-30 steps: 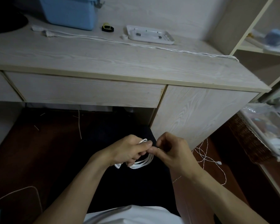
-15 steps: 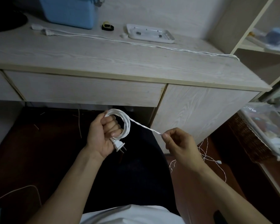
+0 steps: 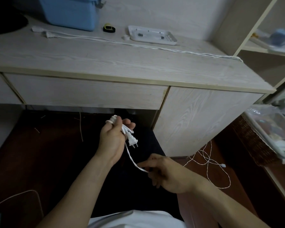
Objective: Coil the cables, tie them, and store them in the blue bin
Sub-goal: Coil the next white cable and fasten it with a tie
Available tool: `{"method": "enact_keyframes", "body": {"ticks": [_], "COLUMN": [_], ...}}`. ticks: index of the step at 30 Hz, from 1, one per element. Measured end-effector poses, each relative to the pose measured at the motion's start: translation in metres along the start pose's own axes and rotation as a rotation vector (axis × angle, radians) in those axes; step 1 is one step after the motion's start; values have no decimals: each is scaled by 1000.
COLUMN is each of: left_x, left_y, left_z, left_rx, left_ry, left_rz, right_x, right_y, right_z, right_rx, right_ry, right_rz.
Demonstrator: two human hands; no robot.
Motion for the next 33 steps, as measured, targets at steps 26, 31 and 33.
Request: {"method": "enact_keyframes", "body": {"ticks": [26,31,33], "left_x": [65,65,65], "left_y": [57,67,71], "left_z": [-31,-39,-43], "left_rx": [-281,-151,-121], "left_ry": [-421,-466,-473], "left_rz": [-831,-775,-769], "right_x": [5,3,3], "right_y": [-40,-46,-47], "right_z": [-4,7,13], "right_rx": [-511,-613,-778], "right_ry": [-66,6,19], "right_rz": [455,586,624]}}
Point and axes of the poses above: each hand's wrist, its own x-axis away from the middle knuckle, its own y-axis out of the palm, z = x × y, the point moved 8 cm from there along -x, towards the middle knuckle, and after that the axes turned 8 degrees about -x, right-handed, at the moved point
